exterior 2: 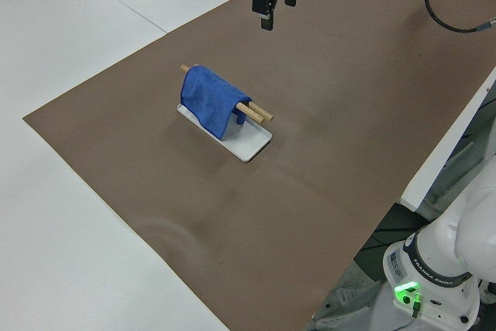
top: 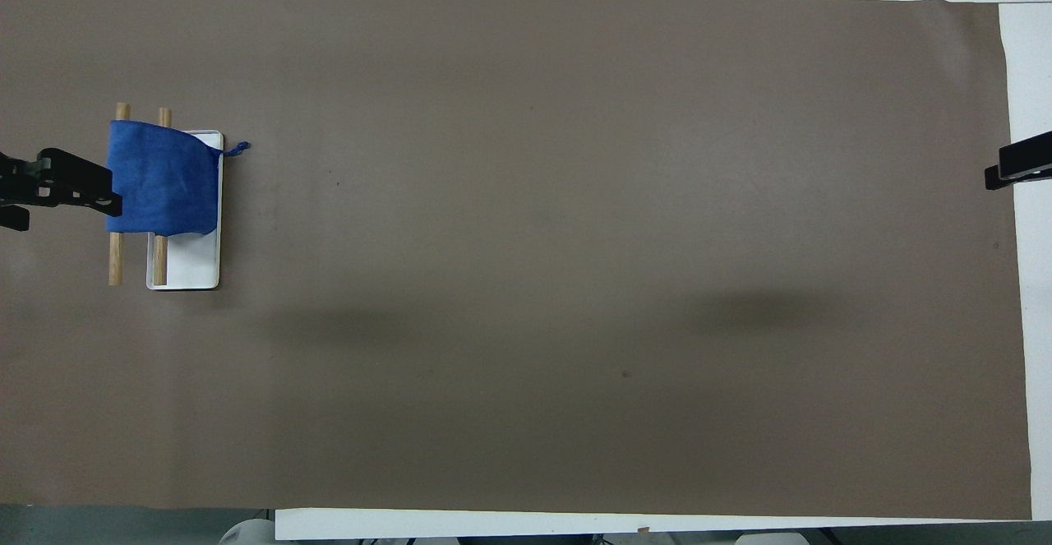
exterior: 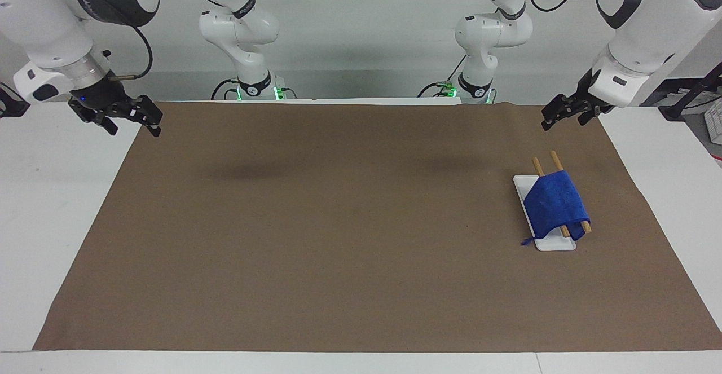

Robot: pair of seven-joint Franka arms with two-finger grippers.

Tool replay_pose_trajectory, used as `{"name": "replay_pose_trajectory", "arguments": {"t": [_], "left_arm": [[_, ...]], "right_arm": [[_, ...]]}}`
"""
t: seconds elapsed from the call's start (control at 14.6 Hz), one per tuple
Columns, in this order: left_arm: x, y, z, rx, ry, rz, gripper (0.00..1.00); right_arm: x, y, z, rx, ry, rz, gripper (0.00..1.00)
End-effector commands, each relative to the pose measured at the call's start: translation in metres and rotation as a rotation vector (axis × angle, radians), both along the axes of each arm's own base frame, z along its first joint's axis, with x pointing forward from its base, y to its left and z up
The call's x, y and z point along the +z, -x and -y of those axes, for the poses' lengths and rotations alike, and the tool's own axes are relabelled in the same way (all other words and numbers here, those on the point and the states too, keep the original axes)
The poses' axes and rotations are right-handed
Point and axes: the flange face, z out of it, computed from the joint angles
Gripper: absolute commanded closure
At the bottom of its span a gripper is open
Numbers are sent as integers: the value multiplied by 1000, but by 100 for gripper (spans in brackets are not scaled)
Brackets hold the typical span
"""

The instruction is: Right arm passes towel to left arm to hang

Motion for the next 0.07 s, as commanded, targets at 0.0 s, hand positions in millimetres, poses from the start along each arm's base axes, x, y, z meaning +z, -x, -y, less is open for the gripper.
{"name": "replay_pose_trajectory", "arguments": {"t": [0.0], "left_arm": [[1, 9, 2, -39, -21, -1, 0]], "right_arm": [[1, 8, 1, 18, 8, 2, 0]]}}
